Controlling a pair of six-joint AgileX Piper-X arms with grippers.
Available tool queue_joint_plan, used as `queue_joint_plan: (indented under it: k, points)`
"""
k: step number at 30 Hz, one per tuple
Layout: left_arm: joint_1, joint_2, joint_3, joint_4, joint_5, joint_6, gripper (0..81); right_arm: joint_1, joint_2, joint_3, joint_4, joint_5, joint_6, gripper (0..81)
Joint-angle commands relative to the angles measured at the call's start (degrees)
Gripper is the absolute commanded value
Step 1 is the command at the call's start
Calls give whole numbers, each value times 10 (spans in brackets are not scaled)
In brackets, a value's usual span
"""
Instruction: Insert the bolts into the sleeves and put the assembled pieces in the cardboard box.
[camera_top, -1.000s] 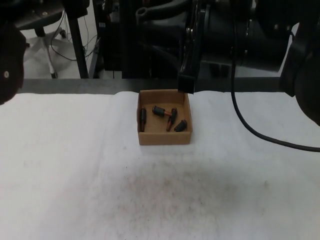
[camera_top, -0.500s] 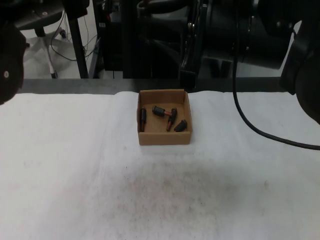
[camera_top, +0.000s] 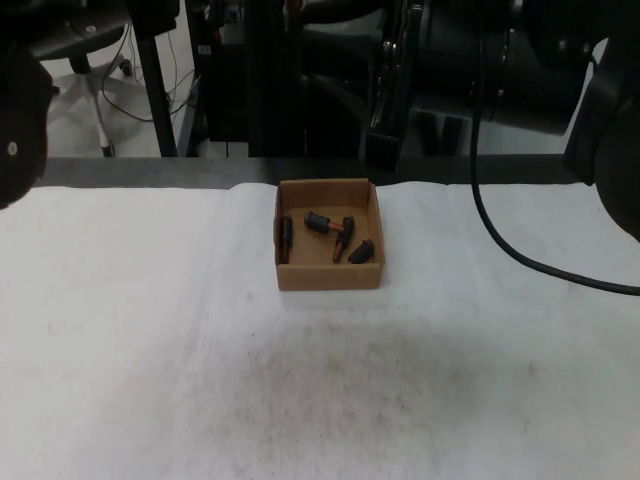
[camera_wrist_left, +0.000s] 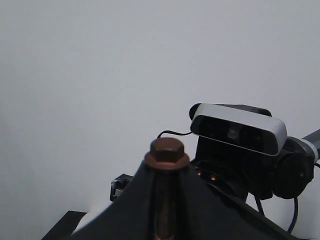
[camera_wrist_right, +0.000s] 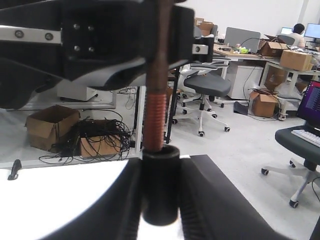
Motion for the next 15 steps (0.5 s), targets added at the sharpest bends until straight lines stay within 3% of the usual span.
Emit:
queue_joint_plan:
  k: [1,15]
  points:
    - [-1,-8,-5,-1,-3,0,2,1,-7,-8,-16,-8,7,8]
    - [-1,-7,-5,18,-2,13,2,1,-7,-8,-69,-31,43,8]
